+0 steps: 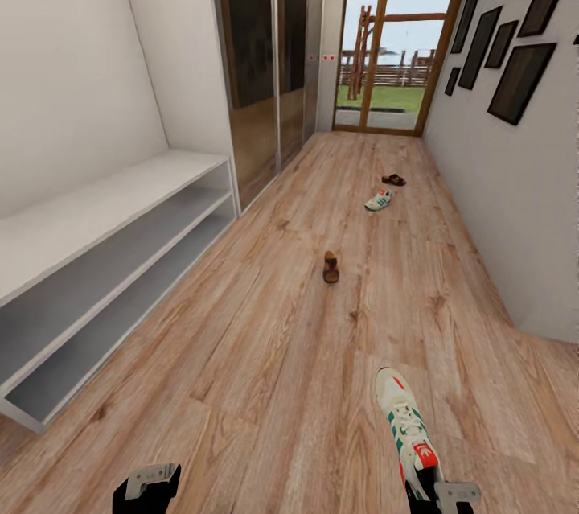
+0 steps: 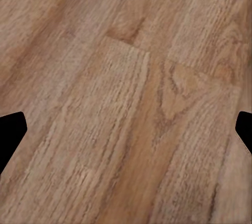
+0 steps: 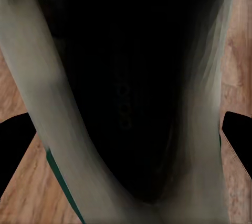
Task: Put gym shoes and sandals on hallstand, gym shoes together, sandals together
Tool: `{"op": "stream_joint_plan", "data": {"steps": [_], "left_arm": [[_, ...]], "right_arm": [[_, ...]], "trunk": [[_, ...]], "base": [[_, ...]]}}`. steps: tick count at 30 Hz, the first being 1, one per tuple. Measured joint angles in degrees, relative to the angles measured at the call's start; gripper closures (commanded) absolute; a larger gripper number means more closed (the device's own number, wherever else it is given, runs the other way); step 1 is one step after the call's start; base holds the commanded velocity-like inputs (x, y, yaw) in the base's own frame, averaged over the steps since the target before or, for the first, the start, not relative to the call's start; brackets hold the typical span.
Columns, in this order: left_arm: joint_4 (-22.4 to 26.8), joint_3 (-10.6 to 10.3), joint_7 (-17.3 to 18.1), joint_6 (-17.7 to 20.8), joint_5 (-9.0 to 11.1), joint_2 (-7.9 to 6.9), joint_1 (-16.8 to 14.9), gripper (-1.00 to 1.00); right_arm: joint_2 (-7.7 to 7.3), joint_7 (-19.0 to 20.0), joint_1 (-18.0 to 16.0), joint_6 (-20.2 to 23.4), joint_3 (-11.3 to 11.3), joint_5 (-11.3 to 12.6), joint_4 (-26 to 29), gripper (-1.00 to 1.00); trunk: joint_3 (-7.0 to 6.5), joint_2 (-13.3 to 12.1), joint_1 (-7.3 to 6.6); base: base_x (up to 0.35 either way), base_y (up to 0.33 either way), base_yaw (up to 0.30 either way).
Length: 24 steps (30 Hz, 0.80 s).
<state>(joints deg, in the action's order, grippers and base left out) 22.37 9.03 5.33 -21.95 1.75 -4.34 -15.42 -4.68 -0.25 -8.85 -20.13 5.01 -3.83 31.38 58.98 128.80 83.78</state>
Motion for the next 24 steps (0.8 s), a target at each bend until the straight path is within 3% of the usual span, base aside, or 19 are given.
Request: {"op": "stream_joint_plan", "data": {"steps": [9, 14, 24], "left_arm": [[0.01, 0.00, 0.00, 0.00, 0.00, 0.00, 0.00, -1.00], [-0.02, 0.13, -0.08, -1.28, 0.32, -0.09, 1.17, -1.00], [-0.10, 0.12, -0.08, -1.57, 0.32, -0.09, 1.42, -1.00]], "right_arm": [[-0.12, 0.04, 0.00, -0.04, 0.08, 0.01, 0.28, 1.00], [0.85, -0.09, -0.05, -0.18, -0.01, 0.00, 0.01, 1.00], [0.57, -0.09, -0.03, -0.18, -0.10, 0.08, 0.00, 1.00]], "trunk": [[-1.96, -3.61, -1.98], [-2.14, -4.01, -2.22], [-2.14, -4.01, -2.23]], "base": [[0.000, 0.000, -0.018], [0.280, 0.182, 0.000], [0.299, 0.172, 0.000]]}}
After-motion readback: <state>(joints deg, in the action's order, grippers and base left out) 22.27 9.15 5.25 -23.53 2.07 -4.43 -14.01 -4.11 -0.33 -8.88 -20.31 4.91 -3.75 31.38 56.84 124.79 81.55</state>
